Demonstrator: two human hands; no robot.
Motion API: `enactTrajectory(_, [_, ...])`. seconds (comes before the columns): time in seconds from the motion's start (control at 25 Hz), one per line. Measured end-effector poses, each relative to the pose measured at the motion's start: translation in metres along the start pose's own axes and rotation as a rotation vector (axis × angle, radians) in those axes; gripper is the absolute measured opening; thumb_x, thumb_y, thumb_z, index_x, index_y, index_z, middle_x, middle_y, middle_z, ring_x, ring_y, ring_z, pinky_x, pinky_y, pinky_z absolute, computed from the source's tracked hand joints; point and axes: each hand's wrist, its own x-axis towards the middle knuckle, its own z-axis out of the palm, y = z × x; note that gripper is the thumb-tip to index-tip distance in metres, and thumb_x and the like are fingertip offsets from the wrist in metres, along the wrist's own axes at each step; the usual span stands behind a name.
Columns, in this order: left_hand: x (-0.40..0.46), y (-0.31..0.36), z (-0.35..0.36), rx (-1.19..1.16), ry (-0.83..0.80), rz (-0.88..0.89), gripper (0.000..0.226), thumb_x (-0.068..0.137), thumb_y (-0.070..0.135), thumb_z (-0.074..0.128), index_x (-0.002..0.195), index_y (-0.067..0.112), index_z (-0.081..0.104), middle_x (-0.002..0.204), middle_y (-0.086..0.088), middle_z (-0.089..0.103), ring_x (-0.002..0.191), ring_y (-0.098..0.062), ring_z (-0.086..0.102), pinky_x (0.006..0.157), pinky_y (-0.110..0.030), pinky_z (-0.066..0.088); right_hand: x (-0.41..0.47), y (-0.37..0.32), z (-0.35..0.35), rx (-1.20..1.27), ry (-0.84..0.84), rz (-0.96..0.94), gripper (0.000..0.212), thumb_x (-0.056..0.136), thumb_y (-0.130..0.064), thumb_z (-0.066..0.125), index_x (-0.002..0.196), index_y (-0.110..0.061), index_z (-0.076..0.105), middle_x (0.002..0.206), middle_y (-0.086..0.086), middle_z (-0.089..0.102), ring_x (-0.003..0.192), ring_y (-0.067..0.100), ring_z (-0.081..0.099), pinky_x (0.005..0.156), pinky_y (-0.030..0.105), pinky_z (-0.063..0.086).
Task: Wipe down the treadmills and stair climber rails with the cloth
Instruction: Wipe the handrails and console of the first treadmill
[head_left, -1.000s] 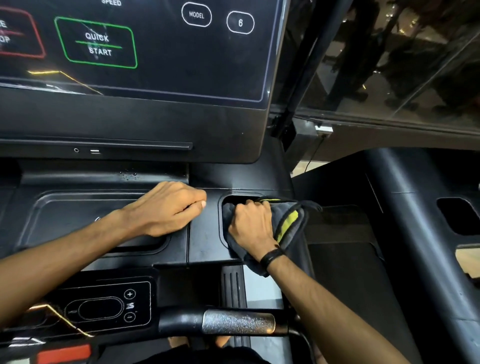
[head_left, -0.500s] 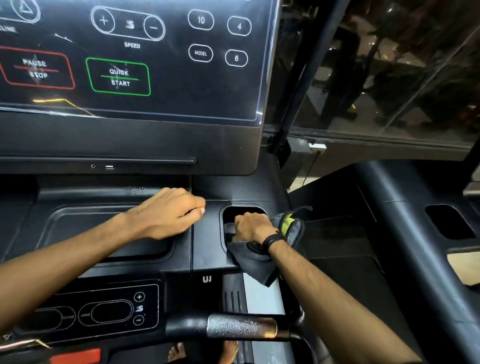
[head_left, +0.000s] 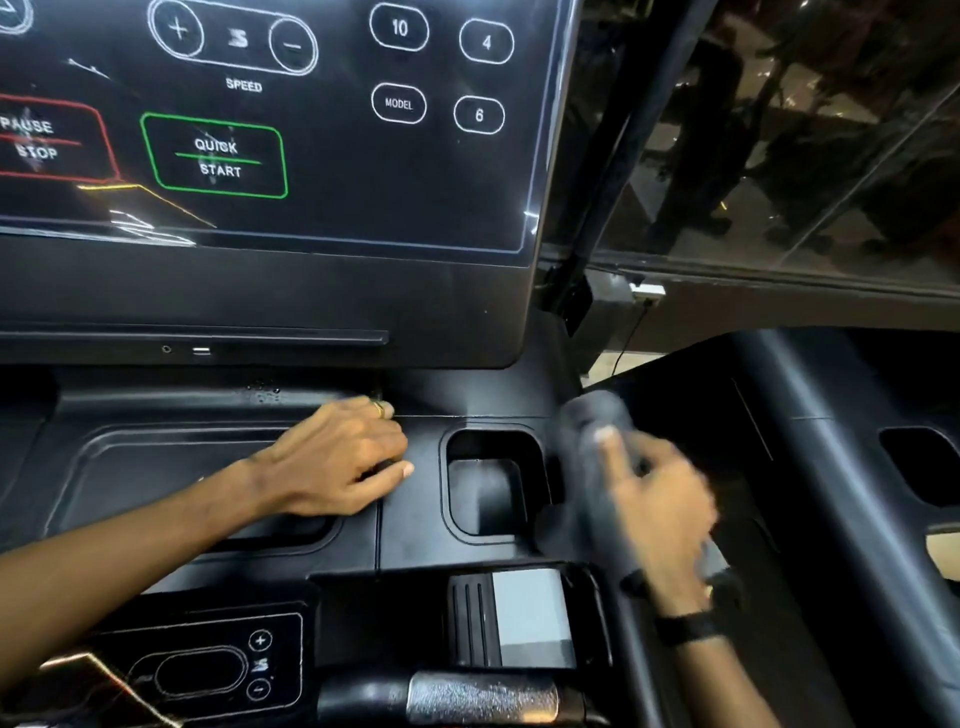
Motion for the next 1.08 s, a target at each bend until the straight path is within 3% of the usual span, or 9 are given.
enactTrajectory(0.08, [0.000,-0.002,0.007,0.016,-0.031,0.056,0.036,0.099,0.035,0.046,0.066,0.021,0.041,0.063,0.005,0.048,0.065,-0.017,0.040,0.067,-0.033,0.035,-0.027,0.002,0.037,-0.346,-0.225,-0.099,0.079,0.086,-0.082,0.032,0.148,-0.035,0.043,0.151,0.021,0.042,0.128,0.038,0.047,0.102,0.050,0.038])
enactTrajectory(0.12, [-0.002,-0.001,0.012,0.022,-0.042,0.069,0.036,0.100,0.035,0.047,0.067,0.021,0.042,0.064,0.005,0.047,0.066,-0.018,0.040,0.067,-0.033,0.035,-0.025,0.005,0.050,-0.350,-0.303,-0.060,0.083,0.086,-0.082,0.030,0.155,-0.037,0.028,0.159,0.023,0.025,0.137,0.041,0.037,0.109,0.052,0.032])
enactTrajectory(0.32, [-0.006,0.007,0.031,-0.057,-0.016,0.002,0.031,0.095,0.026,0.051,0.067,0.017,0.042,0.067,0.001,0.044,0.064,-0.021,0.037,0.064,-0.035,0.032,0.091,-0.005,0.073,0.092,-0.449,0.389,0.071,0.095,-0.071,0.033,0.153,-0.029,0.036,0.151,0.024,0.040,0.136,0.042,0.041,0.114,0.052,0.032])
enactTrajectory(0.4, [-0.003,0.005,0.032,-0.069,-0.016,-0.009,0.030,0.094,0.024,0.052,0.067,0.017,0.043,0.066,0.001,0.044,0.064,-0.021,0.037,0.065,-0.033,0.030,0.122,-0.047,0.088,-0.011,-0.433,0.294,0.072,0.098,-0.068,0.031,0.155,-0.024,0.032,0.155,0.026,0.033,0.139,0.043,0.037,0.115,0.055,0.029])
enactTrajectory(0.56, [-0.004,0.004,0.032,-0.079,-0.037,-0.021,0.028,0.093,0.023,0.053,0.068,0.017,0.044,0.067,0.002,0.043,0.064,-0.020,0.036,0.067,-0.031,0.026,0.054,-0.051,0.097,-0.287,-0.293,-0.241,0.071,0.096,-0.068,0.024,0.158,-0.033,0.018,0.163,0.029,0.006,0.143,0.045,0.028,0.107,0.065,0.029])
enactTrajectory(0.68, [-0.004,0.006,0.034,-0.123,-0.015,-0.026,0.029,0.092,0.022,0.054,0.067,0.019,0.040,0.066,0.004,0.040,0.063,-0.019,0.032,0.065,-0.031,0.028,0.036,0.006,0.073,-0.125,-0.368,-0.055,0.070,0.091,-0.074,0.021,0.156,-0.046,0.013,0.161,0.026,0.015,0.139,0.045,0.036,0.107,0.061,0.036])
enactTrajectory(0.8, [-0.002,0.007,0.031,-0.112,-0.011,-0.036,0.029,0.091,0.021,0.054,0.064,0.018,0.041,0.064,0.003,0.040,0.061,-0.019,0.033,0.065,-0.029,0.027,0.133,-0.028,0.095,0.077,-0.453,0.271,0.066,0.098,-0.066,0.029,0.157,-0.038,0.020,0.155,0.026,0.031,0.137,0.044,0.038,0.113,0.056,0.031])
enactTrajectory(1.0, [-0.004,0.005,0.032,-0.105,-0.022,-0.024,0.028,0.090,0.020,0.054,0.065,0.015,0.044,0.065,0.002,0.040,0.061,-0.020,0.034,0.065,-0.030,0.026,0.085,-0.039,0.110,-0.226,-0.289,-0.261,0.065,0.097,-0.066,0.023,0.157,-0.041,0.019,0.163,0.026,0.009,0.141,0.045,0.031,0.108,0.061,0.034])
enactTrajectory(1.08, [-0.005,0.003,0.034,-0.116,-0.016,-0.039,0.029,0.090,0.020,0.055,0.064,0.016,0.043,0.065,0.002,0.039,0.062,-0.019,0.033,0.066,-0.029,0.024,0.063,0.015,0.093,-0.072,-0.307,-0.094,0.068,0.090,-0.073,0.024,0.153,-0.047,0.022,0.161,0.020,0.025,0.134,0.043,0.044,0.107,0.053,0.038])
